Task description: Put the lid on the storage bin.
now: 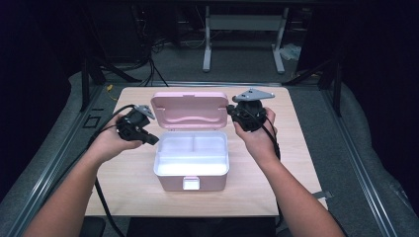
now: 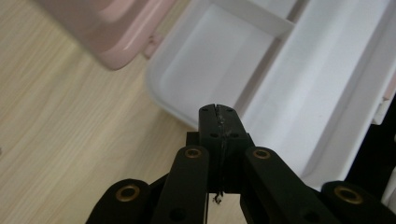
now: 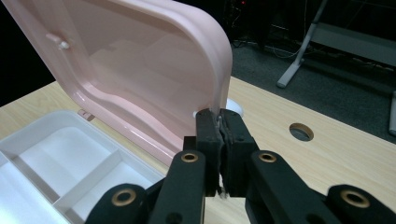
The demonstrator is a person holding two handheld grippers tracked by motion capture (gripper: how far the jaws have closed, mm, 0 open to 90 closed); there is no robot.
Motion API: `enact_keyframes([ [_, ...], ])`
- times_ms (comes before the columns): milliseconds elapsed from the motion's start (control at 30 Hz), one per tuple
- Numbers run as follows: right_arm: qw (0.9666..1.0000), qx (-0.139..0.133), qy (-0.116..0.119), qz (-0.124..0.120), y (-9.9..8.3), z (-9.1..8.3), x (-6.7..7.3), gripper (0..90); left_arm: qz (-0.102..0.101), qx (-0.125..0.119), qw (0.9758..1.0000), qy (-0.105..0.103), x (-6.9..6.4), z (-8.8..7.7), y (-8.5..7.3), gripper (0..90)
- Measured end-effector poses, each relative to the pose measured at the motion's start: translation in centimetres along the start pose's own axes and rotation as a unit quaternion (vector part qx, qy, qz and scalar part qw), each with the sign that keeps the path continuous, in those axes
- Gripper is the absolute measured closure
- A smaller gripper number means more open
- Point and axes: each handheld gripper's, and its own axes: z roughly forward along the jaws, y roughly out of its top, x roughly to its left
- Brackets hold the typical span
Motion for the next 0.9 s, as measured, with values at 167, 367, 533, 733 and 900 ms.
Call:
enact_keyframes([
  [167,1.0,0.001,0.003,0.0,0.1,0.0,-0.1,87.1,-0.026,-0.002,0.9996,0.011,2.4,-0.7,0.5,90.0],
  [367,1.0,-0.003,0.001,0.002,0.0,0.1,-0.1,87.1,-0.056,-0.025,0.998,0.016,4.7,-1.9,2.8,90.0],
  [533,1.0,0.0,-0.001,0.002,0.0,0.0,0.0,87.1,-0.069,-0.032,0.9969,0.022,5.8,-2.4,4.6,90.0],
  [733,1.0,0.002,0.005,-0.002,0.0,-0.1,-0.1,87.0,-0.094,-0.069,0.9932,0.008,6.7,-3.1,6.0,90.0],
  [900,0.9999,-0.005,0.009,-0.002,-0.2,-0.2,-0.2,87.0,-0.087,-0.089,0.9922,0.01,5.9,-3.8,6.8,90.0],
])
